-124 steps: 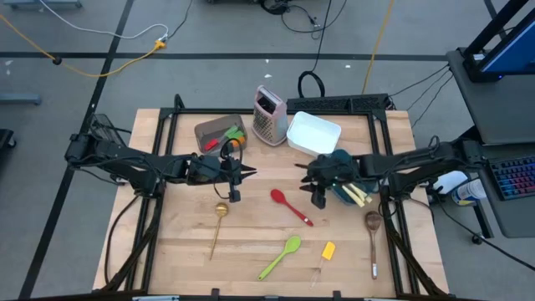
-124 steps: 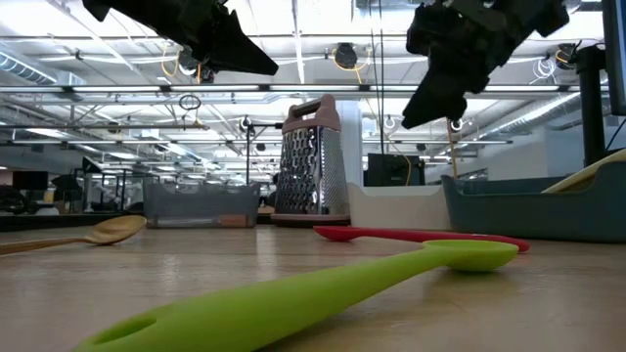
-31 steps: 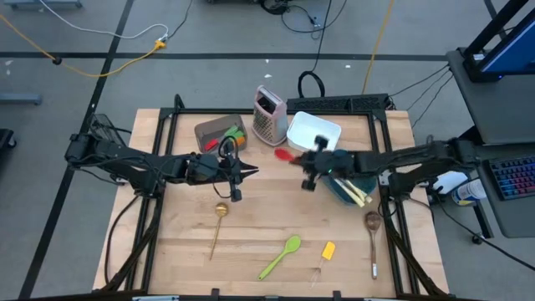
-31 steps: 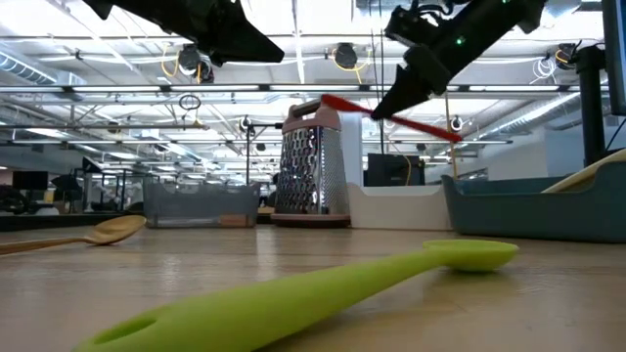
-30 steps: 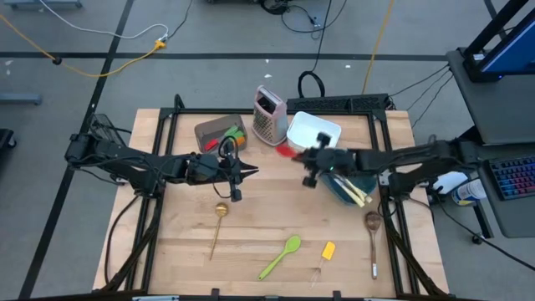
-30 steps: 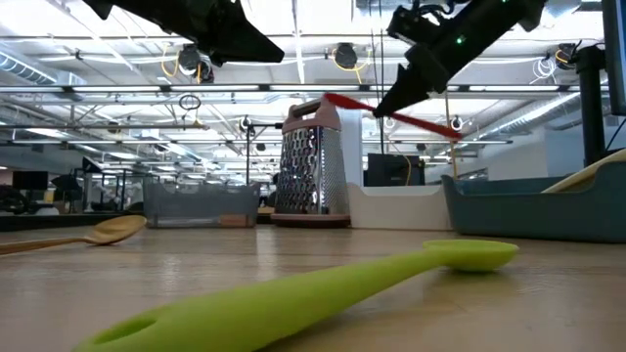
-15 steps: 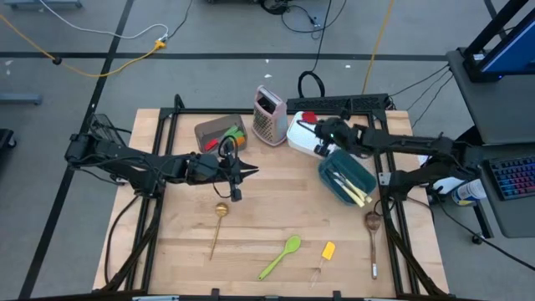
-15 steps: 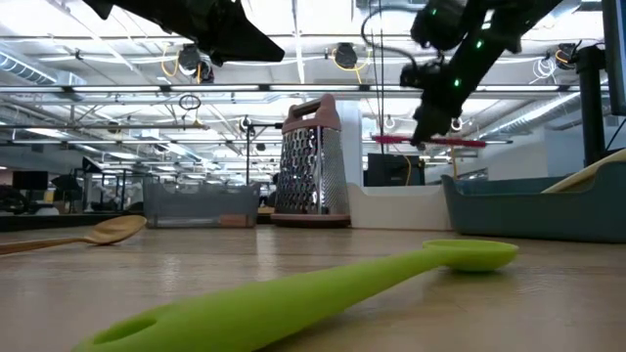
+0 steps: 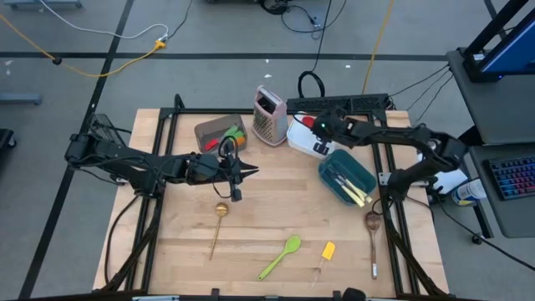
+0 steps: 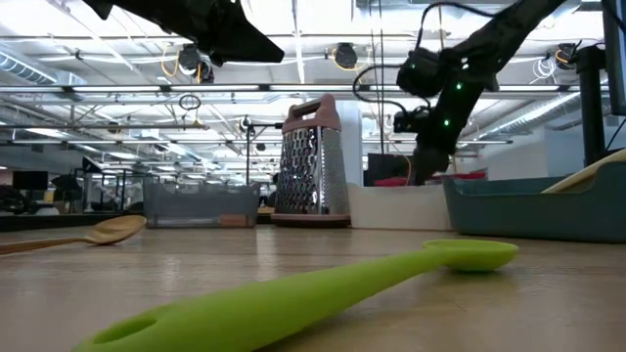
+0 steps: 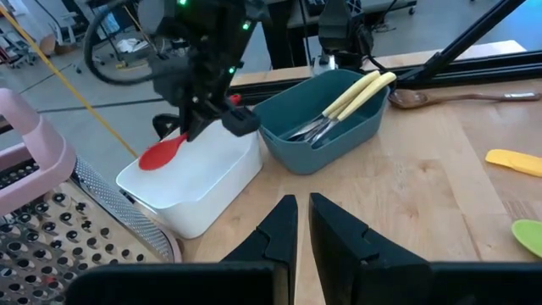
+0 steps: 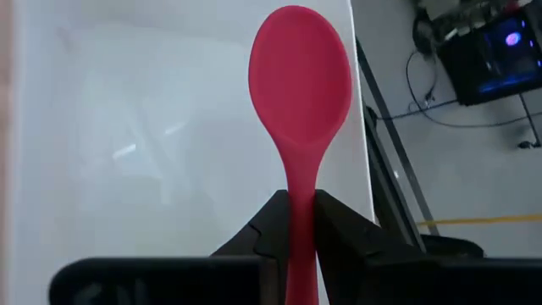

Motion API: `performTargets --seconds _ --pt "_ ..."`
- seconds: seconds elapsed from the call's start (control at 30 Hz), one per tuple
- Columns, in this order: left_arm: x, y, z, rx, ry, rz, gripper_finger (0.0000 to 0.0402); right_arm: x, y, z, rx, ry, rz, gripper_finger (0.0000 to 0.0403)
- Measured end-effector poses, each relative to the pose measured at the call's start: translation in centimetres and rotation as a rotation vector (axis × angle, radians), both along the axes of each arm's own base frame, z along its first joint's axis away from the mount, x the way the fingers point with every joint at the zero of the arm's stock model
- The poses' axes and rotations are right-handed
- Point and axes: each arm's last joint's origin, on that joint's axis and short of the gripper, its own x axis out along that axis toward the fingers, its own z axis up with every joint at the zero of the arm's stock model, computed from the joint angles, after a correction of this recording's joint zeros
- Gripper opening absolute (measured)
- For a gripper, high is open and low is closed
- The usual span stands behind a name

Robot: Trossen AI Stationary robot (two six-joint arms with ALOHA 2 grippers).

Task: Pick & Place Kitchen Items
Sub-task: Put the red serving spoon into the white bin, then put the gold serving spoon into the white bin

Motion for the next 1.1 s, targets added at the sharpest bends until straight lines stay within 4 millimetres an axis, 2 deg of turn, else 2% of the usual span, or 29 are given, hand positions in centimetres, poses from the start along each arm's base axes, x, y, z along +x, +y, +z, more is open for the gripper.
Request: performTargets --seconds 0.27,0.53,0.83,1.1 --pt "0.0 0.0 0.0 0.000 0.001 0.000 0.0037 0.3 -1.0 -1.3 0.003 0.031 -0.009 0.0038" --pt "-0.1 0.0 -0.2 0.002 0.019 0.000 0.0037 1.1 -1.1 -0.9 0.035 -0.102 0.068 0.0059" --pt "-0.1 0.0 -0.4 0.003 0.039 0.000 0.0037 1.1 -1.0 -0.9 0.044 -0.111 0.059 0.0089" --pt "-0.1 0.0 -0.4 0.003 0.039 0.000 0.0037 1.9 0.0 -0.7 0.034 -0.125 0.102 0.0104"
